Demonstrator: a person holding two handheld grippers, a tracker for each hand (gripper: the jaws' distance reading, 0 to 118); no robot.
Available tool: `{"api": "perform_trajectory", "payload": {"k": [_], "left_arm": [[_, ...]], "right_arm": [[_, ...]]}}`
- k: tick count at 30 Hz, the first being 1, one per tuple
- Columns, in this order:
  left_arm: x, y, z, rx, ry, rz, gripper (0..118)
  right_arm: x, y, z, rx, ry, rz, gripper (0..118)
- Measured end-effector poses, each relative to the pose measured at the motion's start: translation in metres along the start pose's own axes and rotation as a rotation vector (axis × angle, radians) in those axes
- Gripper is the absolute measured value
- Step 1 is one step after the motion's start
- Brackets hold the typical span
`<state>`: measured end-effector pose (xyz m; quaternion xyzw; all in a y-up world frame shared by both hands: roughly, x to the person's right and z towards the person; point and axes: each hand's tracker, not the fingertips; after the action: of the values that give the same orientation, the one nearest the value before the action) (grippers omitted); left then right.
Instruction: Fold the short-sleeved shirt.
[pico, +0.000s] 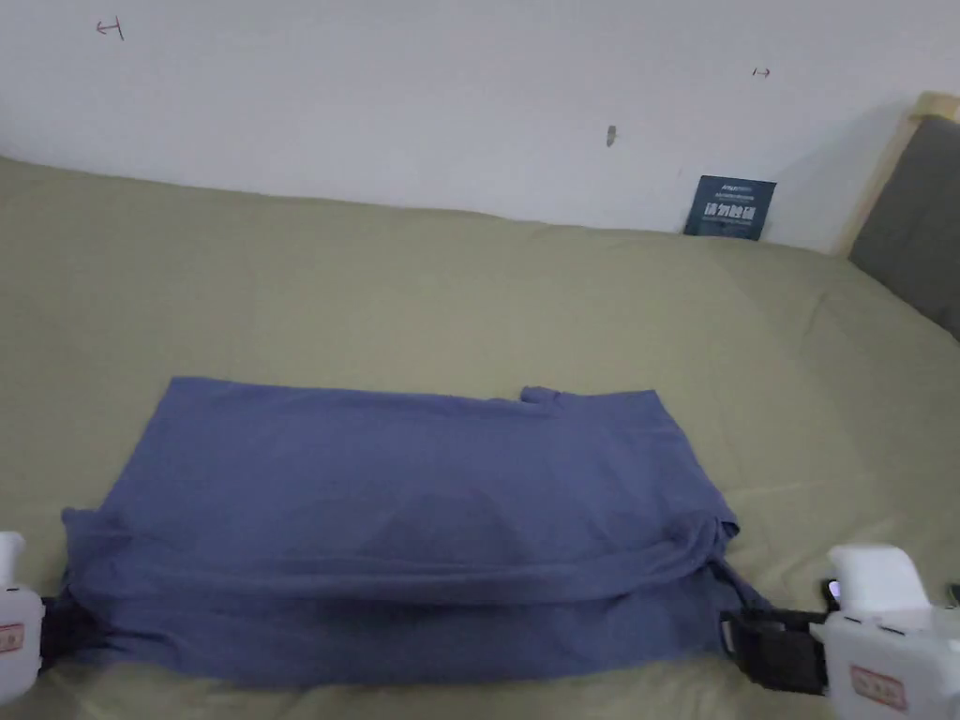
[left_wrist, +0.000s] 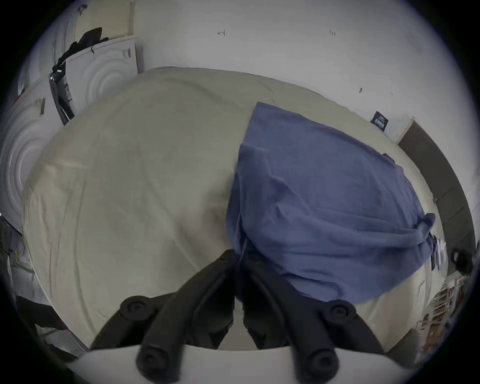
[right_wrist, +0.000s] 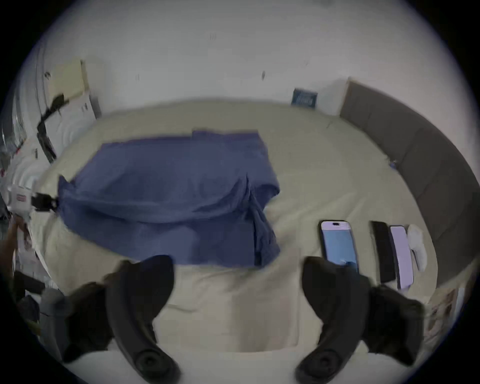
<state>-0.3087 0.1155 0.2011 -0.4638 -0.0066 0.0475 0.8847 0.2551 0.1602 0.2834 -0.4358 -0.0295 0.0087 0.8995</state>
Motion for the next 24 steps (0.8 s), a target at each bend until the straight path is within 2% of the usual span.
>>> {"api": "perform_trajectory", "payload": {"k": [2,4,5,6,7,8,9,10,11,12,13,16,20,24], "left_arm": [[0.001,0.0,0.001,-0.003,-0.001,-0.003,6],[0.004,-0.002,0.003,-0.011,-0.009,-0.005,6],[0.006,-0.003,0.004,-0.013,-0.003,-0.003,6],[0.0,0.0,-0.001,-0.017,-0.009,0.002,6],[0.0,0.0,-0.002,-0.02,-0.013,0.007,6],[0.0,0.0,-0.002,-0.021,-0.015,0.014,5],[0.0,0.0,-0.002,-0.025,-0.024,0.017,5],[-0.005,0.003,-0.006,-0.032,-0.039,0.016,5],[-0.006,0.004,-0.005,-0.035,-0.046,0.007,5],[-0.007,0.004,-0.003,-0.036,-0.049,0.001,5],[-0.008,0.005,0.001,-0.031,-0.054,-0.001,5],[-0.013,0.008,0.014,0.004,-0.082,0.0,5],[-0.025,0.012,0.034,0.021,-0.125,0.015,5],[-0.036,0.005,0.061,0.041,-0.152,0.024,5]], "right_arm": [[0.003,0.016,-0.036,-0.082,0.022,0.056,97],[0.005,0.024,-0.064,-0.124,0.007,0.061,97],[0.006,0.029,-0.076,-0.15,-0.026,0.046,97],[0.009,0.031,-0.085,-0.167,-0.019,0.021,95],[0.013,0.033,-0.093,-0.2,-0.009,-0.013,80],[0.013,0.031,-0.094,-0.228,0.007,-0.062,57],[0.016,0.03,-0.096,-0.25,0.054,-0.104,28],[0.022,0.028,-0.095,-0.256,0.132,-0.173,13],[0.024,0.026,-0.091,-0.217,0.16,-0.222,13],[0.022,0.022,-0.085,-0.188,0.142,-0.233,13],[0.019,0.021,-0.079,-0.172,0.086,-0.208,13],[0.01,0.018,-0.057,-0.116,0.075,-0.12,13],[0.011,0.012,-0.02,-0.08,0.109,-0.134,13],[0.013,-0.003,0.012,-0.071,0.102,-0.092,13]]}}
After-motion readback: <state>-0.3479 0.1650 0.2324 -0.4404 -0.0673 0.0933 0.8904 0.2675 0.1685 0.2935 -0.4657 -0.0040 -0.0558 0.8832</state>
